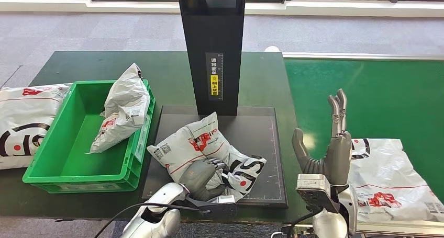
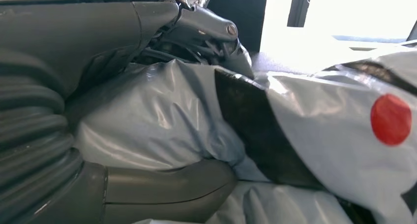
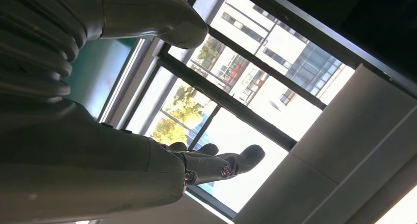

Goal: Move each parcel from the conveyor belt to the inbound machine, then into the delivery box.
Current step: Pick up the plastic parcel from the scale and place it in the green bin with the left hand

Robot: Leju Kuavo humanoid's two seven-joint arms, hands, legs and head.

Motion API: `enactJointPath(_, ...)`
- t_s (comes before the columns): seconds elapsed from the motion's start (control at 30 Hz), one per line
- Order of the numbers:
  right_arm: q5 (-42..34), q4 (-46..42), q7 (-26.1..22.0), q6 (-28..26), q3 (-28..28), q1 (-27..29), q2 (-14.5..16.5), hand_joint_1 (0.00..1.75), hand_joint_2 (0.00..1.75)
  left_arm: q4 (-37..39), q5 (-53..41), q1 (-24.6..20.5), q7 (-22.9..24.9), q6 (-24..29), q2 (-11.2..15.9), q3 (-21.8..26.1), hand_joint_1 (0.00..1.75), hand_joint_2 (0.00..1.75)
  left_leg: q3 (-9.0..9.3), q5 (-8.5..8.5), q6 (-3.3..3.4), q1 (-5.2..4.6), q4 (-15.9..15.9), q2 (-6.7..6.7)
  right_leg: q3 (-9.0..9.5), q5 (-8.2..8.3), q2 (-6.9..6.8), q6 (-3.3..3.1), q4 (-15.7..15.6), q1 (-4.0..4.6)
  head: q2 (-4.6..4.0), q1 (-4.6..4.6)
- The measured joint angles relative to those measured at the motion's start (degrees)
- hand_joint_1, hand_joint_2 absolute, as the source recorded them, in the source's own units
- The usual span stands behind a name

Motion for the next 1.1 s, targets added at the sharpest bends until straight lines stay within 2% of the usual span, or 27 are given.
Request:
enactJointPath(0.17,0.0,-0.03,0.01,0.0,-0.03,0.0,0.01,0.0,1.75,0.33,-0.01,-0.19,-0.07,-0.01,0.01,-0.3,1.75,1.75,0.06,0.0,0.0,0.0,0.0,0.0,0.05,0.0,0.0,0.0,0.0,0.0,0.0,0.0)
enactJointPath(0.4,-0.41,-0.53,-0.3,0.02,-0.05,0.41,0.25,0.0,1.75,0.13,-0.06,-0.46,-1.99,0.28,-0.01,-0.47,1.75,1.75,0.07,0.0,0.0,0.0,0.0,0.0,0.05,0.0,0.0,0.0,0.0,0.0,0.0,0.0)
enactJointPath(0.6,-1.34,-2.03,-1.5,0.33,-0.26,1.71,0.93,0.0,1.75,-5.39,0.4,1.38,-3.99,3.85,-0.04,-0.47,1.75,1.75,-0.03,0.0,0.0,0.0,0.0,0.01,-0.09,0.0,0.03,0.0,0.0,0.0,0.0,0.01)
enactJointPath(0.97,-2.14,-2.4,-3.01,1.05,-1.03,2.29,1.76,0.0,1.75,-19.41,0.46,3.56,-5.29,15.77,-0.55,0.29,1.75,1.75,-0.08,0.0,0.0,0.0,0.0,0.01,-0.13,0.0,0.04,0.0,0.0,0.0,0.0,0.01)
enactJointPath(1.1,-2.14,-2.43,-3.25,1.05,-1.03,2.7,1.87,0.0,1.75,-23.73,-1.14,4.28,-3.91,22.7,-0.86,1.67,1.75,1.75,-0.09,0.0,0.0,0.01,0.0,0.01,-0.13,0.0,0.04,0.0,0.0,0.01,0.0,0.02)
